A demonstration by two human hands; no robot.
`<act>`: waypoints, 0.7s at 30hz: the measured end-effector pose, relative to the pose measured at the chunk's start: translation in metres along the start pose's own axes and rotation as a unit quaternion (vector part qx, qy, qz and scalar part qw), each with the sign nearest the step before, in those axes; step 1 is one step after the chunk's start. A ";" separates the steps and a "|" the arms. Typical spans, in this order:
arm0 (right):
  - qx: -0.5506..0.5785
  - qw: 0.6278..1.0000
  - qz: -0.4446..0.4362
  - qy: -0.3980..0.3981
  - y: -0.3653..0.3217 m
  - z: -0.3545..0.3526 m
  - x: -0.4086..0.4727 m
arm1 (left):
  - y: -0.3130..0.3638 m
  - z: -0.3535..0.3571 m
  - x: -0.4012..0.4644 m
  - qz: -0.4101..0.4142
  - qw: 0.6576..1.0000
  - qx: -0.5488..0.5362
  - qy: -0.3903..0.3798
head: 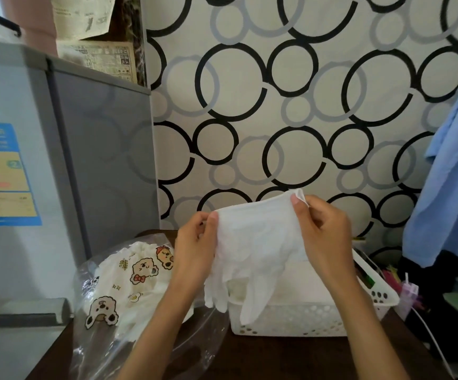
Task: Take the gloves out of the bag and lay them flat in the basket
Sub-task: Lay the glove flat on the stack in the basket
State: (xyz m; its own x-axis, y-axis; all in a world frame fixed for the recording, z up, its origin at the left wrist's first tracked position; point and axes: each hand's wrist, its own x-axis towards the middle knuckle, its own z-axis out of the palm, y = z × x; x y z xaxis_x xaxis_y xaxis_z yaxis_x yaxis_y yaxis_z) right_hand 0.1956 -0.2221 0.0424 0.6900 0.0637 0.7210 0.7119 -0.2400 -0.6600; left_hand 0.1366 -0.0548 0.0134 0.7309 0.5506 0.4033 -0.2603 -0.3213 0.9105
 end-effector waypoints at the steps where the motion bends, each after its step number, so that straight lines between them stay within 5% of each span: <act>1: 0.010 1.000 0.004 -0.002 -0.003 0.004 -0.001 | 0.002 -0.003 0.004 0.005 1.000 0.024 0.015; 5: 0.090 0.994 0.051 -0.020 -0.014 0.018 -0.001 | 0.013 -0.034 0.019 0.067 0.985 0.151 0.055; 10: 0.233 0.942 0.235 -0.050 -0.004 0.022 0.000 | 0.037 -0.053 0.037 0.124 0.964 0.235 0.014; 16: -0.075 0.956 0.266 -0.096 0.061 -0.010 -0.001 | -0.010 0.020 0.073 0.074 0.906 0.342 -0.236; 21: -0.239 0.938 0.231 -0.100 0.103 -0.031 0.002 | -0.035 0.073 0.076 0.098 0.864 0.411 -0.275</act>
State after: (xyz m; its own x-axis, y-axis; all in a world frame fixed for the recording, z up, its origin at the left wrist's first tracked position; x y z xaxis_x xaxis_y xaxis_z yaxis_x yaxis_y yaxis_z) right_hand 0.2659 -0.2771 -0.0176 0.9549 0.0146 0.2965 0.2239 -0.6911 -0.6872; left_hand 0.2469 -0.0584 0.0057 0.9717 0.0468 0.2316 -0.0425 -0.9297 0.3660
